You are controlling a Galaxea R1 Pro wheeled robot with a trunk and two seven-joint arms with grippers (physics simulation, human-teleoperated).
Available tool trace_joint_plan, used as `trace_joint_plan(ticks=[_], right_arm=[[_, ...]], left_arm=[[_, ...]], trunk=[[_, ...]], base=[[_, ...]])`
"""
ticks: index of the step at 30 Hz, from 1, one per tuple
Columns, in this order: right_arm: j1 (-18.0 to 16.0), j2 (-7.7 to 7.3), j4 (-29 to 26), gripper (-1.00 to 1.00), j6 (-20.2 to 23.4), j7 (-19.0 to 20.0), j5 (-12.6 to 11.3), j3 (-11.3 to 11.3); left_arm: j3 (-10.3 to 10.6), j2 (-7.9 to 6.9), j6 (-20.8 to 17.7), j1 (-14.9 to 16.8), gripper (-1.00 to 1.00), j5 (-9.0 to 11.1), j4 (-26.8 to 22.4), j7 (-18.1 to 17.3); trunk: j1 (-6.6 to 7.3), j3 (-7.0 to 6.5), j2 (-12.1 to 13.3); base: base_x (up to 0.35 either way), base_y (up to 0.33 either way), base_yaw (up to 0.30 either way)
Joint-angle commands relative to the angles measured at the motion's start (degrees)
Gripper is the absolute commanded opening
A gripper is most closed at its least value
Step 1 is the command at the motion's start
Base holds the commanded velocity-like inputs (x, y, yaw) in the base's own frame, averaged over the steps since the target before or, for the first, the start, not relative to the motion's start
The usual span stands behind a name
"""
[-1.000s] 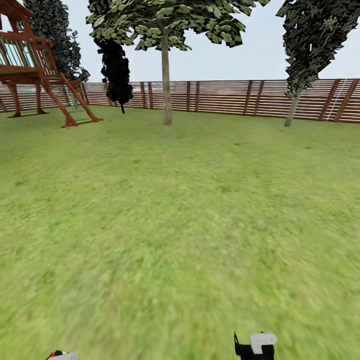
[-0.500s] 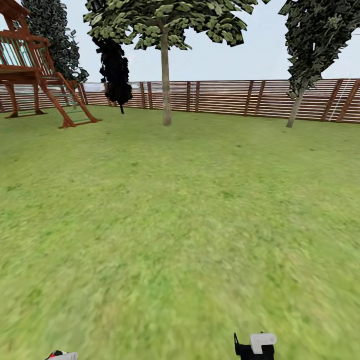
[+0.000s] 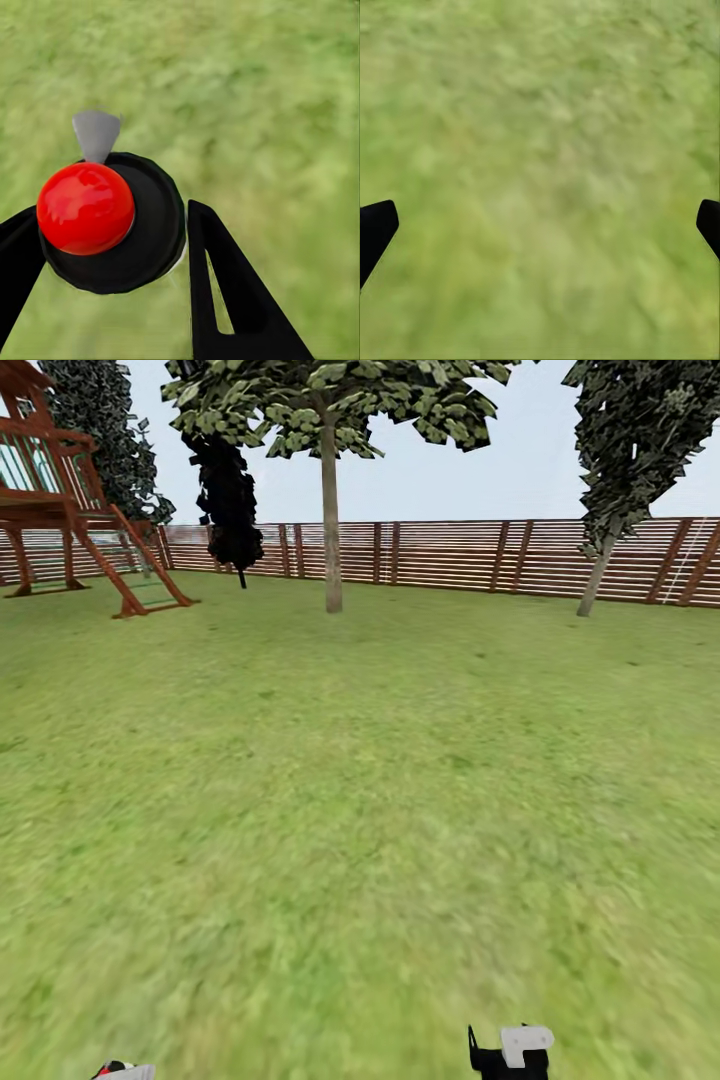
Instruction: In the garden, pick up the pesticide atomizer on the floor and spray pesticide onto both trees until each tree trunk is fully covered.
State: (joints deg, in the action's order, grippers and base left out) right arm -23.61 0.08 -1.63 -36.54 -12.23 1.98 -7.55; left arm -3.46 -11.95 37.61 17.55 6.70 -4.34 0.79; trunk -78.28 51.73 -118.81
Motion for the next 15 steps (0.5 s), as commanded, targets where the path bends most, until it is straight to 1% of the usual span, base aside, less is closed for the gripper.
trace_joint_plan(ticks=[1, 15], right_arm=[[0.0, 0.01, 0.0, 1.0, 0.0, -0.6, 0.2, -0.4], [0.0, 0.01, 0.0, 1.0, 0.0, -0.6, 0.2, -0.4]], left_arm=[[-0.3, 0.0, 0.1, 0.0, -1.0, -0.1, 0.0, -0.1], [-0.3, 0.03, 0.1, 0.0, -1.0, 0.0, 0.0, -0.2]], trunk=[[-0.03, 0.05, 0.0], [-0.03, 0.05, 0.0]], base=[[0.34, 0.0, 0.0], [0.34, 0.0, 0.0]])
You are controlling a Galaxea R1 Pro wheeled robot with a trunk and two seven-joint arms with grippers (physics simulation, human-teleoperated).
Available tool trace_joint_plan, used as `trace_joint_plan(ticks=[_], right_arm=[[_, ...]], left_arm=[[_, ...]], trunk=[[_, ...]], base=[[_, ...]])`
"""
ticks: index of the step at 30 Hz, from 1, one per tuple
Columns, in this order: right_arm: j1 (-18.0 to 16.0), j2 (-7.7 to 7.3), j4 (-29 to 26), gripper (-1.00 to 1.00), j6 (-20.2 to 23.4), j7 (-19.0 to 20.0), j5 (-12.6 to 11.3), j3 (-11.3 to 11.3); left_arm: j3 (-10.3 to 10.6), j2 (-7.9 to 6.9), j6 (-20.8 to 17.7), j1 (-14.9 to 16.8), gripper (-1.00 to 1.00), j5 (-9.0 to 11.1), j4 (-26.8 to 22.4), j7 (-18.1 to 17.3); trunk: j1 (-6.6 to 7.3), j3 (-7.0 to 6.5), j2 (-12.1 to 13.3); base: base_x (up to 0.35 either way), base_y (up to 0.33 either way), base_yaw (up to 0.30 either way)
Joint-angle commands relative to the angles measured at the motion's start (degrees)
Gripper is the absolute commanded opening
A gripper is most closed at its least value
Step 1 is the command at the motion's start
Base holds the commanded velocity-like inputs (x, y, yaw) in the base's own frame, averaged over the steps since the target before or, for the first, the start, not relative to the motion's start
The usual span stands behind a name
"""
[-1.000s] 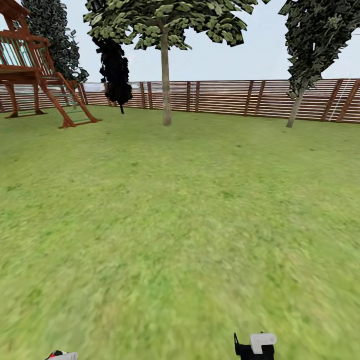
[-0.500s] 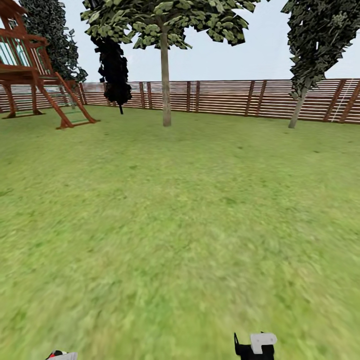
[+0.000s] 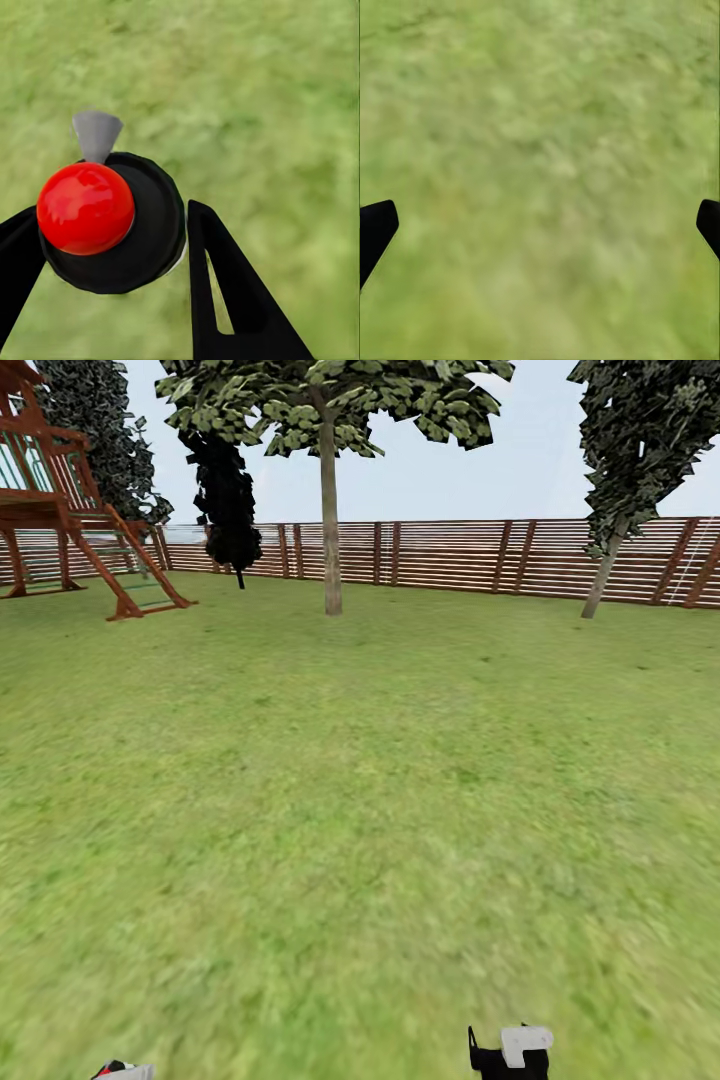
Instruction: In the garden, pick up the pesticide atomizer on the floor and spray pesticide onto both trees until each tree trunk is fully covered.
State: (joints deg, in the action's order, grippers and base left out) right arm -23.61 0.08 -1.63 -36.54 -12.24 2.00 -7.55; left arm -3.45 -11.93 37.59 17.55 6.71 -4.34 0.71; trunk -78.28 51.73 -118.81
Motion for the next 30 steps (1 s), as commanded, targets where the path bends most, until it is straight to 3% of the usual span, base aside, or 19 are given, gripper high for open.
trace_joint_plan(ticks=[1, 30], right_arm=[[0.0, 0.01, 0.0, 1.0, 0.0, -0.6, 0.2, -0.4], [0.0, 0.01, 0.0, 1.0, 0.0, -0.6, 0.2, -0.4]], left_arm=[[-0.3, -0.01, 0.2, 0.0, -1.0, 0.0, 0.0, -0.1], [-0.3, -0.02, 0.7, 0.0, -1.0, 0.0, 0.0, -0.1]], trunk=[[-0.03, 0.05, 0.0], [-0.03, 0.05, 0.0]], base=[[0.34, 0.0, 0.0], [0.34, 0.0, 0.0]])
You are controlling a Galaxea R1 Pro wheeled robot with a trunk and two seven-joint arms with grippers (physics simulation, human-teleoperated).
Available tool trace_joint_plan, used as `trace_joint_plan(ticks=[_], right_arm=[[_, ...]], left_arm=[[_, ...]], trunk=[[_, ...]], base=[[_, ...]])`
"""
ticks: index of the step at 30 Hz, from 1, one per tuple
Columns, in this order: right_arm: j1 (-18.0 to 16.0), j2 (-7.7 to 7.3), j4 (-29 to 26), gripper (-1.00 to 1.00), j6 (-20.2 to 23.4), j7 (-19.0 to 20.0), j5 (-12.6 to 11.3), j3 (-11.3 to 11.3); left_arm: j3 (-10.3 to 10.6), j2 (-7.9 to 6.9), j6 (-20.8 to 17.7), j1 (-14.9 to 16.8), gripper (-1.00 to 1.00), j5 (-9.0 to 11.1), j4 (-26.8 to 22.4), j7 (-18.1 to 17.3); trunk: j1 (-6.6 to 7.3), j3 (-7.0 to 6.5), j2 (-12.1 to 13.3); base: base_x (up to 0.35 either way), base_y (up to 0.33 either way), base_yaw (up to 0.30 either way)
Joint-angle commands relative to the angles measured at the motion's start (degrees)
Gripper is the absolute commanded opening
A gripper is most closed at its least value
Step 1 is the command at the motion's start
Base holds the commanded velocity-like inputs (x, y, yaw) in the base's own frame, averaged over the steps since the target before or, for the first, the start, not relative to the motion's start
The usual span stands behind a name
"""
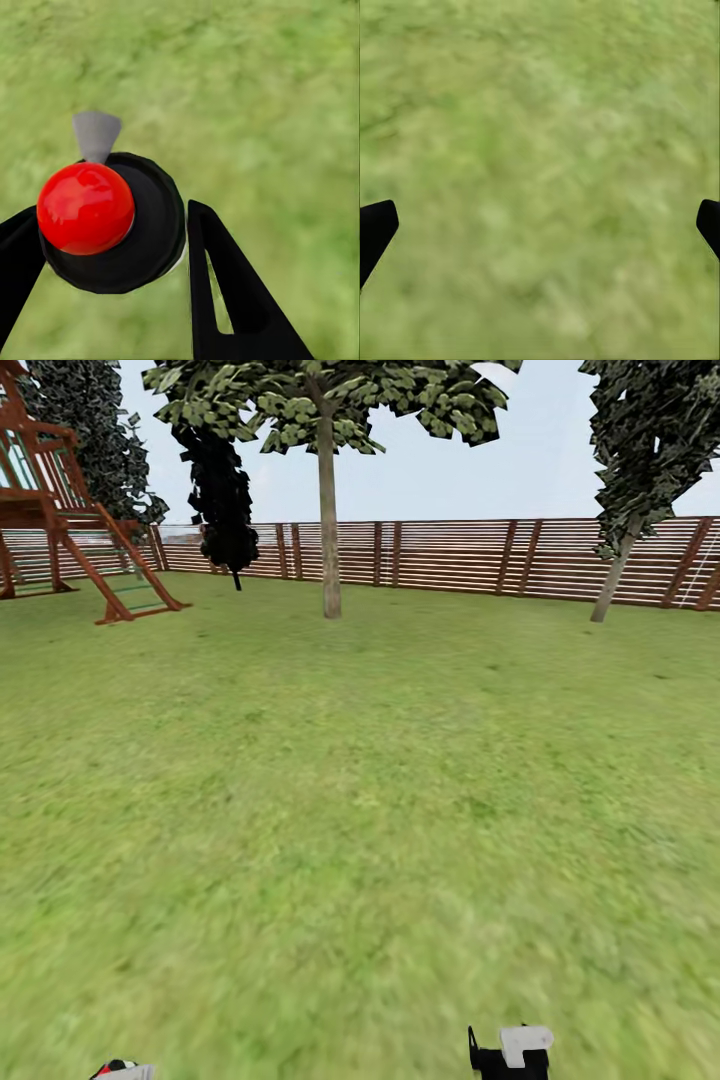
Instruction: In the garden, pick up the pesticide atomizer on the floor and spray pesticide onto both trees until each tree trunk is fully covered.
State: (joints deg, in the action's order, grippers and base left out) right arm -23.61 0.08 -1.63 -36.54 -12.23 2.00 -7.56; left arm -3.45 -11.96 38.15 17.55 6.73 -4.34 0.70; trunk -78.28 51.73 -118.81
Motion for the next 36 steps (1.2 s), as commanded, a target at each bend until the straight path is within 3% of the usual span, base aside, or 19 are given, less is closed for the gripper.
trace_joint_plan(ticks=[1, 36], right_arm=[[0.0, 0.01, 0.0, 1.0, 0.0, -0.6, 0.2, -0.4], [0.0, 0.01, 0.0, 1.0, 0.0, -0.6, 0.2, -0.4]], left_arm=[[-0.3, 0.03, 0.2, 0.0, -1.0, -0.1, 0.0, -0.1], [-0.3, 0.01, 0.1, 0.0, -1.0, -0.1, 0.0, -0.1]], trunk=[[-0.03, 0.05, 0.0], [-0.03, 0.05, 0.0]], base=[[0.34, 0.0, 0.0], [0.34, 0.0, 0.0]])
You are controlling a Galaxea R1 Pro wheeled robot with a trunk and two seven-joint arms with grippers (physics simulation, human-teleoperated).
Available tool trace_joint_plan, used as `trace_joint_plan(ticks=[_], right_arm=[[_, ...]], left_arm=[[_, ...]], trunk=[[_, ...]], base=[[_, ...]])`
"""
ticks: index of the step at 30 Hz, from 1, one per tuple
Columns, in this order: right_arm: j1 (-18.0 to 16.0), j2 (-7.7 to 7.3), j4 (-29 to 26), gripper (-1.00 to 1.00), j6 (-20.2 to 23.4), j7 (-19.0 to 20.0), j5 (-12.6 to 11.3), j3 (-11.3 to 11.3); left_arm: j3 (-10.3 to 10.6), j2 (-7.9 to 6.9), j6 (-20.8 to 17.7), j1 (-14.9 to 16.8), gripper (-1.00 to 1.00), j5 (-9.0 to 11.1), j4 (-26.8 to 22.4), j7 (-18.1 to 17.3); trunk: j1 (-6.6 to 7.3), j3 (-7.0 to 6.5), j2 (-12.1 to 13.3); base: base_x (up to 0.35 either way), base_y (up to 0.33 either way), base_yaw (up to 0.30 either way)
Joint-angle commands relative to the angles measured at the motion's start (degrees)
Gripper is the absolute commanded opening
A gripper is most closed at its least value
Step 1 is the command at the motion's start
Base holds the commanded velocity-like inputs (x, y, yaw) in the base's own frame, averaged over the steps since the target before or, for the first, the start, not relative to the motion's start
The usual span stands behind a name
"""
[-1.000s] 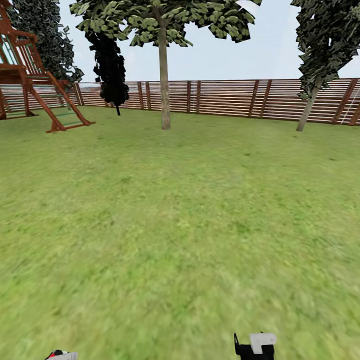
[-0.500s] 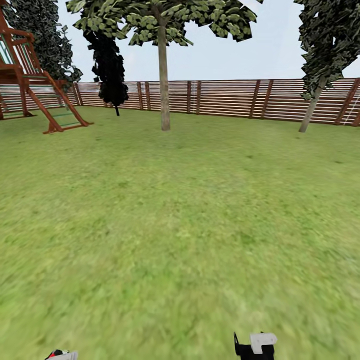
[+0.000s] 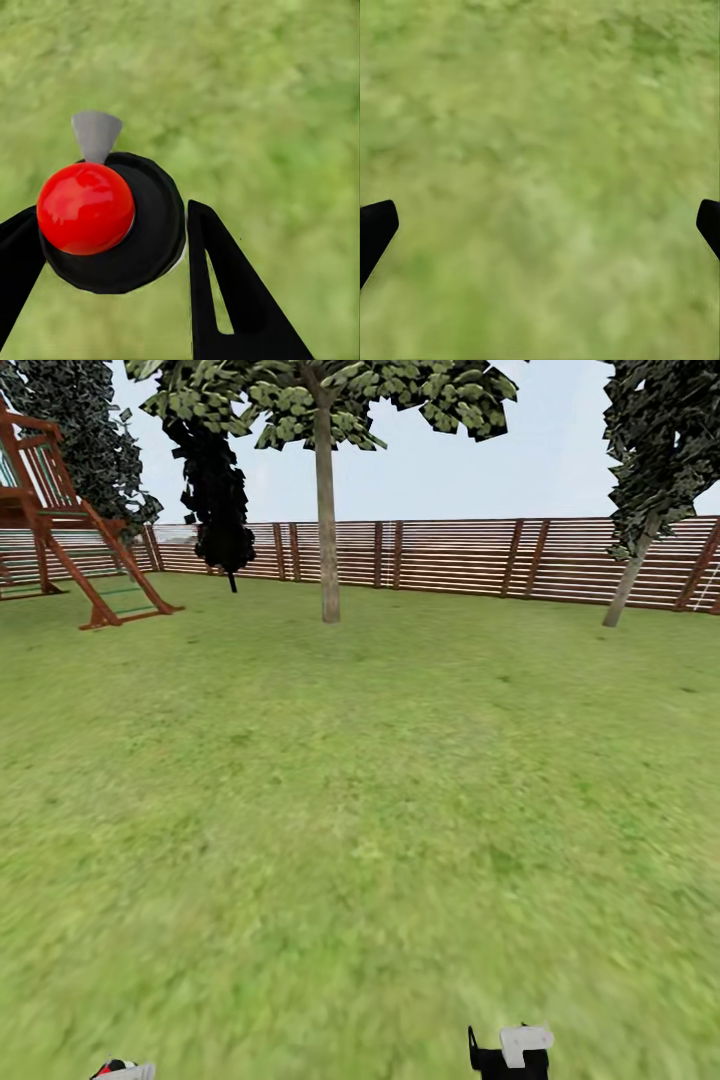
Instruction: In the garden, pick up the pesticide atomizer on the floor and spray pesticide onto both trees until each tree trunk is fully covered.
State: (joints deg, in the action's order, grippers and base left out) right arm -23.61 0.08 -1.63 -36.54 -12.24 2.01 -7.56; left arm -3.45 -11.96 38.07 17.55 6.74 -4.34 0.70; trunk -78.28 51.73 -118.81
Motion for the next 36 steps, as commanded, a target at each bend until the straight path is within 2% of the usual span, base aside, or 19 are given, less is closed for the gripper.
trace_joint_plan(ticks=[1, 36], right_arm=[[0.0, 0.01, 0.0, 1.0, 0.0, -0.6, 0.2, -0.4], [0.0, 0.01, 0.0, 1.0, 0.0, -0.6, 0.2, -0.4]], left_arm=[[-0.3, 0.01, 0.2, 0.0, -1.0, -0.1, 0.0, -0.1], [-0.3, 0.01, 0.2, 0.0, -1.0, -0.1, 0.0, -0.1]], trunk=[[-0.03, 0.05, 0.0], [-0.03, 0.05, 0.0]], base=[[0.34, 0.0, 0.0], [0.34, 0.0, 0.0]])
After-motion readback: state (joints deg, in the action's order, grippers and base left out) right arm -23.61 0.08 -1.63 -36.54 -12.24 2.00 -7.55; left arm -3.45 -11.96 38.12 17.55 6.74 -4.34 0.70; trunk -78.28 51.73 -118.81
